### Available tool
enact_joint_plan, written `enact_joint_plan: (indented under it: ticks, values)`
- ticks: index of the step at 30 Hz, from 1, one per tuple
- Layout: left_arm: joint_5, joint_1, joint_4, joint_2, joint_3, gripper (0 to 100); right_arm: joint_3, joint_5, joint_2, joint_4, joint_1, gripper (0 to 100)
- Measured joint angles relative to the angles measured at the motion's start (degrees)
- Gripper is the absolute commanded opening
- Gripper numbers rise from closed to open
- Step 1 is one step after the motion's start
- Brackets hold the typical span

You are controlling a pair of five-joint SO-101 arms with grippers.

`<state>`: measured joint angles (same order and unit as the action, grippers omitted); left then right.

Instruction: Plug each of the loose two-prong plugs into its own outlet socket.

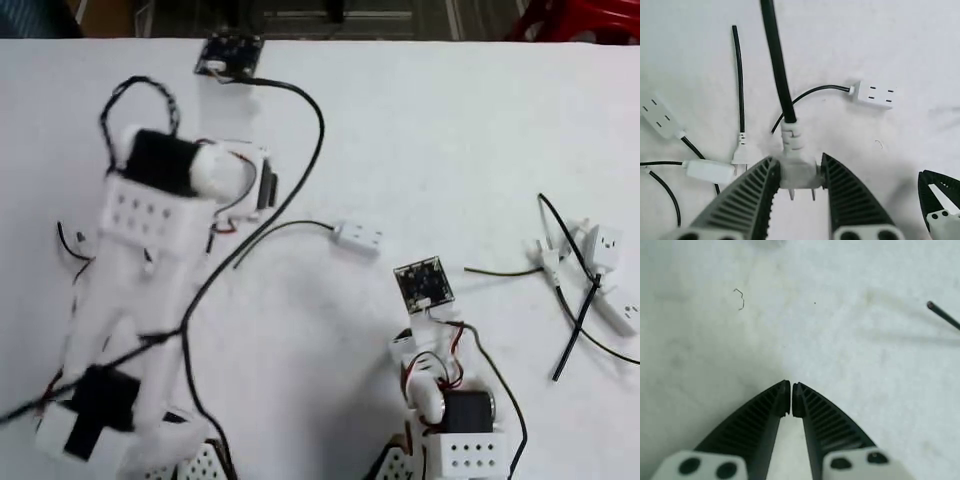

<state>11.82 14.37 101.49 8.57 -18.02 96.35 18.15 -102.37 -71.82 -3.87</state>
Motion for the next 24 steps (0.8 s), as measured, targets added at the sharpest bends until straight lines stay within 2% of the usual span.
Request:
enact_joint_plan:
  ticks: [13, 15, 19, 24]
  values:
    - [-2.9, 1.58, 0.09, 16.0, 0.0, 2, 0.0, 0.0, 0.0, 0.0, 0.0, 2.1]
    - [0.35, 3.16, 0.09, 19.43, 0.09, 2, 0.0, 0.0, 0.0, 0.0, 0.0, 2.1]
    - [11.6, 6.33, -1.05, 28.4, 5.98, 2, 0.0, 0.0, 0.0, 0.0, 0.0, 2.1]
    - [24.97, 7.47, -12.57, 40.18, 21.19, 2, 0.0, 0.0, 0.0, 0.0, 0.0, 2.1]
